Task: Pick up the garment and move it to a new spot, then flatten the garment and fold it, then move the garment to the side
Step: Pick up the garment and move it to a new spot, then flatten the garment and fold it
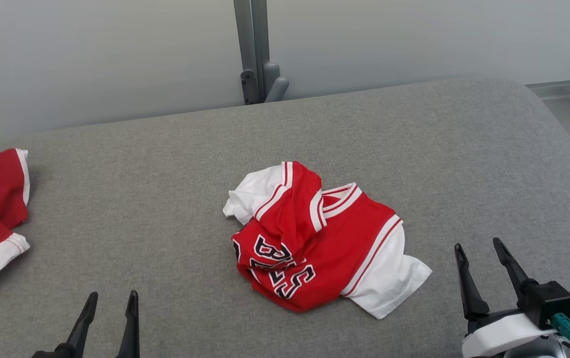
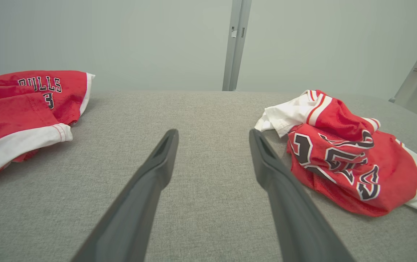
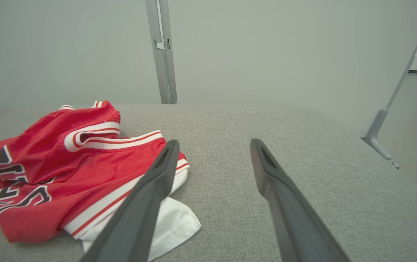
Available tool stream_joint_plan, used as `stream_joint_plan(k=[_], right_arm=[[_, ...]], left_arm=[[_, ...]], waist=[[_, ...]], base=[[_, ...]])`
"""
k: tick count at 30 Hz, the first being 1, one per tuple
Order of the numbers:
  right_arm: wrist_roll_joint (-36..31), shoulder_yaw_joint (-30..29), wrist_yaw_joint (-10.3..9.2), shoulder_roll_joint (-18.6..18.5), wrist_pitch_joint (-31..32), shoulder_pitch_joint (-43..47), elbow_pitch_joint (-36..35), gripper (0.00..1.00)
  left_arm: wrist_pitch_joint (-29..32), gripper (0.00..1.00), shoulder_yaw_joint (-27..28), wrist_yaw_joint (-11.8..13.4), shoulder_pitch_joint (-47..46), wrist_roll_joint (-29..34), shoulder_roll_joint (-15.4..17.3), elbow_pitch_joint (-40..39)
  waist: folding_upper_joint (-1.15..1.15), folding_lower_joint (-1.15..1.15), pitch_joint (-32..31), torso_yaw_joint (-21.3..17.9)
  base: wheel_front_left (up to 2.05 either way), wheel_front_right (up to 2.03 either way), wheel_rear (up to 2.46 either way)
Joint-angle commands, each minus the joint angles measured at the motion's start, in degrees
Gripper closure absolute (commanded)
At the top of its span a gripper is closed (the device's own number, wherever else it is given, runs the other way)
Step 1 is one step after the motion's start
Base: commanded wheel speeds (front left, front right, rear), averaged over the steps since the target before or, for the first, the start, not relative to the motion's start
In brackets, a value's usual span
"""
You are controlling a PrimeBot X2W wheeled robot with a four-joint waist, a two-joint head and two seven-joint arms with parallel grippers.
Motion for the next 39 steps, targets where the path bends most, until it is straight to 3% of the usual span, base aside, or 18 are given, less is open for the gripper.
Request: stream_joint_plan(k=[1, 12, 19, 29, 39], right_arm=[[-0.05, 0.15, -0.08, -0.03, -0.18, -0.64, -0.01, 0.00], [0.52, 0.31, -0.08, -0.73, -0.17, -0.81, -0.73, 0.00], [0.67, 1.66, -0.08, -0.80, -0.17, -2.00, -1.10, 0.00], [1.36, 3.94, -0.08, 0.39, -0.17, -4.81, -1.67, 0.00], [1.83, 4.57, -0.08, 1.68, -0.17, -5.95, -1.45, 0.00]], left_arm=[[-0.02, 0.00, -0.14, -0.10, -0.83, -0.24, 0.72, 0.16], [-0.02, 0.00, -2.08, -0.12, -2.49, -1.96, 1.23, 0.64], [2.13, 0.00, -10.58, -0.12, -12.51, -3.57, 4.33, 7.48], [14.16, 0.00, -22.04, -0.11, -34.57, -11.75, 4.26, 19.75], [17.13, 0.00, -30.98, -0.11, -45.16, -17.35, 4.82, 29.38]], waist=[[0.00, 0.00, -0.08, -0.17], [0.00, 0.00, -0.20, -1.12], [0.00, 0.00, 1.02, -2.81], [0.00, 0.00, 6.67, -8.45], [0.00, 0.00, 9.64, -12.02]], base=[[0.00, 0.00, 0.00], [0.00, 0.00, 0.00], [0.00, 0.00, 0.00], [0.00, 0.00, 0.00], [0.00, 0.00, 0.00]])
